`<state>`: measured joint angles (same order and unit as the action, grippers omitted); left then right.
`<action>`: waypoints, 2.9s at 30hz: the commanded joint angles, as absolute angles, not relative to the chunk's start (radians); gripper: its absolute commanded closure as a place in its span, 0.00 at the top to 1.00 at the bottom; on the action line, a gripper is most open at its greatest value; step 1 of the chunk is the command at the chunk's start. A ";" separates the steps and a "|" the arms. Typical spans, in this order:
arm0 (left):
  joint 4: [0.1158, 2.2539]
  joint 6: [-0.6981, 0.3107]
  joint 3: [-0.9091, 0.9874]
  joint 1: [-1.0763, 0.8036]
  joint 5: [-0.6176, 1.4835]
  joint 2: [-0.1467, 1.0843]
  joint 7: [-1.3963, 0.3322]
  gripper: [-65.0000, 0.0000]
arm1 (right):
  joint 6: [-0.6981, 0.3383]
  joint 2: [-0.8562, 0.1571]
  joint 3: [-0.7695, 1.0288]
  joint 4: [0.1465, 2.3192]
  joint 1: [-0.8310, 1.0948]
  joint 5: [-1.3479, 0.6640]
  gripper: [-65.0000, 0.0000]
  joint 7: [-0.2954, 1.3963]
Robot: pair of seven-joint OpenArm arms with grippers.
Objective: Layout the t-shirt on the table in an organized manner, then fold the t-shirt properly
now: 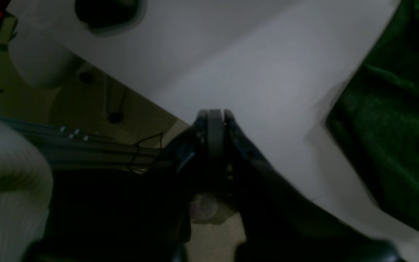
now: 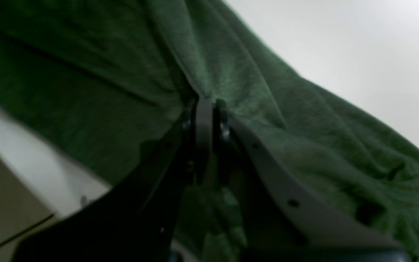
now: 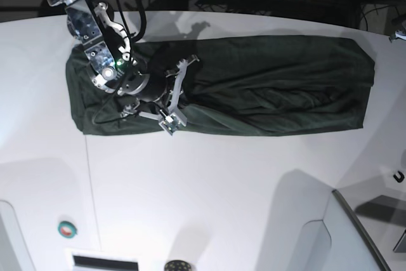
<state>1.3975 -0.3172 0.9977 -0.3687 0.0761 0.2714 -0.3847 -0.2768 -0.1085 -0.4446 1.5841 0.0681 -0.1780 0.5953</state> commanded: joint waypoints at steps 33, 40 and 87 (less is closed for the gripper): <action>1.423 -0.417 1.006 -0.371 0.085 0.285 -0.366 0.00 | -0.280 -0.111 -0.133 1.635 0.147 -0.182 0.25 0.587; 1.394 -0.417 0.905 -0.292 0.076 0.240 -0.360 0.00 | -0.283 -0.124 0.022 1.274 -0.065 -0.182 0.00 0.526; 1.032 -0.591 0.762 -0.130 0.414 0.426 -0.367 0.82 | -0.283 -0.117 0.039 1.713 0.317 -0.183 0.00 0.371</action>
